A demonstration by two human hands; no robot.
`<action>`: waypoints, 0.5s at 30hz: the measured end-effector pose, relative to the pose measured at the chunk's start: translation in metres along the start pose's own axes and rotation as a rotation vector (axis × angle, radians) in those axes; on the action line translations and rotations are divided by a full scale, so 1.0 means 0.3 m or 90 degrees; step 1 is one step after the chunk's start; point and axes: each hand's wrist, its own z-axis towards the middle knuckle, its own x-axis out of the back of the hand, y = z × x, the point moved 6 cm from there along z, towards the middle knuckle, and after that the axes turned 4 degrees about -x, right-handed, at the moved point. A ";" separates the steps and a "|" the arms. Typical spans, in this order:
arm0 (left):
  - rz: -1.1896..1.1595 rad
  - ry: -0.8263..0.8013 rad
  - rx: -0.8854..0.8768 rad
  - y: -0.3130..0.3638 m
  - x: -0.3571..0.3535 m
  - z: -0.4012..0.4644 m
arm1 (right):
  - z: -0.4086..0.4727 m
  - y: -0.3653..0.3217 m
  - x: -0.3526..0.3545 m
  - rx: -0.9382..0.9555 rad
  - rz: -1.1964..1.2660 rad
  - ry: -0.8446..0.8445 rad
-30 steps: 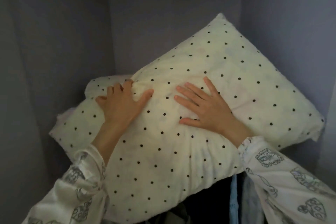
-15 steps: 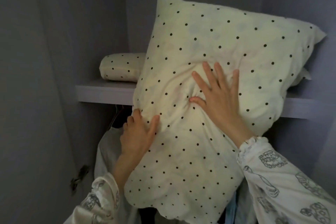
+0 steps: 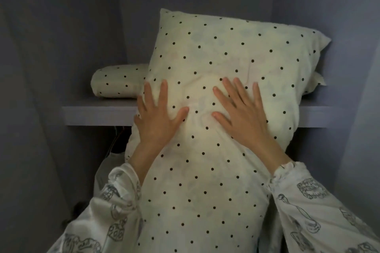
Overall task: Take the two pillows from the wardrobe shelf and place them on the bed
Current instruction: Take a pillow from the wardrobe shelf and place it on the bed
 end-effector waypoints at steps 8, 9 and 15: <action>-0.029 0.006 0.004 -0.015 -0.007 0.026 | -0.204 0.166 -0.003 -0.342 0.140 -0.010; -0.036 0.003 0.010 -0.016 -0.003 0.030 | -0.209 0.177 -0.006 -0.374 0.181 -0.004; -0.136 -0.062 0.085 -0.045 0.007 0.030 | -0.274 0.248 -0.046 -0.648 0.572 0.027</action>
